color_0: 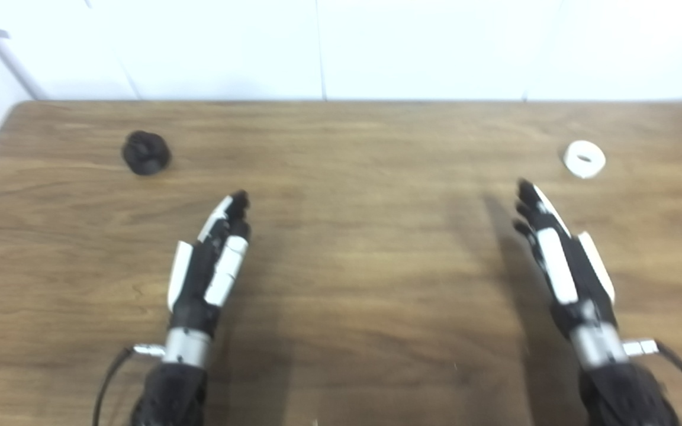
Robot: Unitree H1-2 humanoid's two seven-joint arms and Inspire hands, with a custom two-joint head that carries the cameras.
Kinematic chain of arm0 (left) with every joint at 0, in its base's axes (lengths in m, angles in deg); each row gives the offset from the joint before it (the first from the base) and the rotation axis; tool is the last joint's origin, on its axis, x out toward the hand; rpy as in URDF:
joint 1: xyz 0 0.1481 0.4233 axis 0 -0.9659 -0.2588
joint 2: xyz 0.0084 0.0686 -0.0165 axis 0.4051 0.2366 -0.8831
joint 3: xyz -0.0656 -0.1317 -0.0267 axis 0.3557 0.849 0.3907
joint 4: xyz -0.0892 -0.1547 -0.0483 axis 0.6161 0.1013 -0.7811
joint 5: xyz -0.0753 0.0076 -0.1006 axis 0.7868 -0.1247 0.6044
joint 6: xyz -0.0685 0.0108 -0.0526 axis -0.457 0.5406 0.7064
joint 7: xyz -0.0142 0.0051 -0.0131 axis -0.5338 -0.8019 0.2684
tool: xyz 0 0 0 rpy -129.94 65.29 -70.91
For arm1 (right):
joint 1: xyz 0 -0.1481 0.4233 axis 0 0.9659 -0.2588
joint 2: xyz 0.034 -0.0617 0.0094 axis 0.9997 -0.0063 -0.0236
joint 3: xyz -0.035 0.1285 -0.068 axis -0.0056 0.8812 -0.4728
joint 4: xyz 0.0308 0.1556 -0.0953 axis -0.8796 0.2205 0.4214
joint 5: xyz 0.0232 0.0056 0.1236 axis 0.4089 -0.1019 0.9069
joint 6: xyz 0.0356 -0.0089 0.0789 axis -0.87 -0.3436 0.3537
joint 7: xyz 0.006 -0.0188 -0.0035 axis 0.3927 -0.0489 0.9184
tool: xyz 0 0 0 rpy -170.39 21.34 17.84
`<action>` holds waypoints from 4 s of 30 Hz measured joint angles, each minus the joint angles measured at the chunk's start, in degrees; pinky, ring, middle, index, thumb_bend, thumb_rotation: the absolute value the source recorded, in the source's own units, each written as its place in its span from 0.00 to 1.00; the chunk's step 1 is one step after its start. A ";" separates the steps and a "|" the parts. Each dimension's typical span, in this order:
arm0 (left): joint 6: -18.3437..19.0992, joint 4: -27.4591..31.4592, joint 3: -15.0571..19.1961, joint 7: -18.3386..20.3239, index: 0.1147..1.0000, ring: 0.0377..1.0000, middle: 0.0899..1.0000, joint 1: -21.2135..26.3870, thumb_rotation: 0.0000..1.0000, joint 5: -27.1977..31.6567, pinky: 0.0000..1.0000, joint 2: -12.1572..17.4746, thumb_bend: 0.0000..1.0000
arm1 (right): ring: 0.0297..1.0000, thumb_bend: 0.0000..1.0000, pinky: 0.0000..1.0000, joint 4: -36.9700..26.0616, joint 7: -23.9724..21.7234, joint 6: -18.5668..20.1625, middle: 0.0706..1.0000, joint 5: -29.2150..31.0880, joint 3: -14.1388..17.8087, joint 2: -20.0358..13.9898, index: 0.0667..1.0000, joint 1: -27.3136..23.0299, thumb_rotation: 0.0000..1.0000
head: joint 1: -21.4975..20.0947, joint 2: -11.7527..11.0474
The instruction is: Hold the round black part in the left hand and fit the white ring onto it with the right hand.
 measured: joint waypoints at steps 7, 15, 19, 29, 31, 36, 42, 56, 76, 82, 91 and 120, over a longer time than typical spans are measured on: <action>-3.30 -1.97 -1.09 -1.24 0.91 0.94 0.92 -0.02 0.83 -0.26 0.94 -0.40 0.61 | 0.94 0.59 0.95 2.51 -0.18 -4.17 0.94 0.85 0.17 -1.21 0.95 0.62 1.00 | 3.25 -4.13; -6.25 -3.87 -1.73 -2.04 0.93 0.95 0.93 0.04 0.84 -0.59 0.95 -0.41 0.61 | 0.96 0.57 0.95 4.01 -0.48 -6.53 0.95 1.70 0.33 -1.68 0.95 0.61 0.99 | 3.16 -4.66; -6.96 -4.38 -1.82 -2.19 0.93 0.95 0.94 0.08 0.83 -0.83 0.95 -0.41 0.60 | 0.96 0.59 0.95 4.40 -0.66 -7.03 0.95 2.50 0.50 -1.69 0.94 0.62 0.99 | 2.38 -4.22; -3.83 -2.25 -1.88 -3.04 0.94 0.95 0.94 0.03 0.63 -2.41 0.94 -0.49 0.58 | 0.95 0.64 0.92 4.65 -0.63 -7.37 0.94 2.43 0.54 -1.70 0.93 0.62 0.96 | 1.23 -3.69; -0.72 0.51 -1.82 -3.29 0.92 0.94 0.93 0.03 0.49 -3.51 0.92 -0.53 0.62 | 0.94 0.65 0.91 4.70 -0.62 -7.46 0.94 2.42 0.55 -1.70 0.93 0.62 0.95 | 0.79 -3.52; 4.69 6.91 -1.40 -4.14 0.87 0.89 0.87 0.79 0.31 -9.98 0.90 -0.37 0.72 | 0.93 0.66 0.90 5.02 -0.55 -7.92 0.94 2.26 0.76 -1.71 0.93 0.62 0.95 | 0.70 -3.43; 16.13 13.66 -0.71 -1.85 0.84 0.87 0.86 3.45 0.27 -24.14 0.84 1.11 0.81 | 0.93 0.67 0.90 5.16 -0.45 -8.00 0.93 2.23 1.15 -1.71 0.92 0.77 0.94 | 0.88 -3.25; 23.17 13.16 4.83 2.67 0.79 0.89 0.86 12.28 0.30 -38.10 0.85 9.52 0.88 | 0.92 0.67 0.89 5.26 -0.44 -8.00 0.92 2.36 1.23 -1.72 0.92 0.77 0.94 | 0.61 -2.99; 24.01 -4.65 6.69 0.21 0.78 0.92 0.88 20.94 0.37 -43.84 0.95 18.89 0.88 | 0.93 0.66 0.91 5.25 -0.43 -8.07 0.92 2.47 1.26 -1.72 0.91 0.82 0.95 | 0.62 -2.99; 24.12 -11.27 6.00 -1.02 0.80 0.94 0.89 23.94 0.37 -44.03 0.98 20.39 0.88 | 0.92 0.65 0.89 5.27 -0.42 -8.26 0.92 2.33 1.25 -1.73 0.92 0.93 0.96 | 0.44 -3.08; 24.36 -19.15 4.40 -1.04 0.83 0.96 0.92 27.70 0.41 -42.55 1.00 20.53 0.93 | 0.92 0.65 0.90 5.28 -0.40 -8.38 0.92 2.31 1.21 -1.72 0.92 0.95 0.96 | 0.35 -2.81; 24.77 -36.19 3.47 -6.57 0.77 0.93 0.88 34.02 0.37 -32.79 0.97 19.25 0.88 | 0.91 0.67 0.89 4.85 0.22 -8.04 0.91 2.19 0.95 -1.69 0.92 1.11 0.96 | -0.35 -2.72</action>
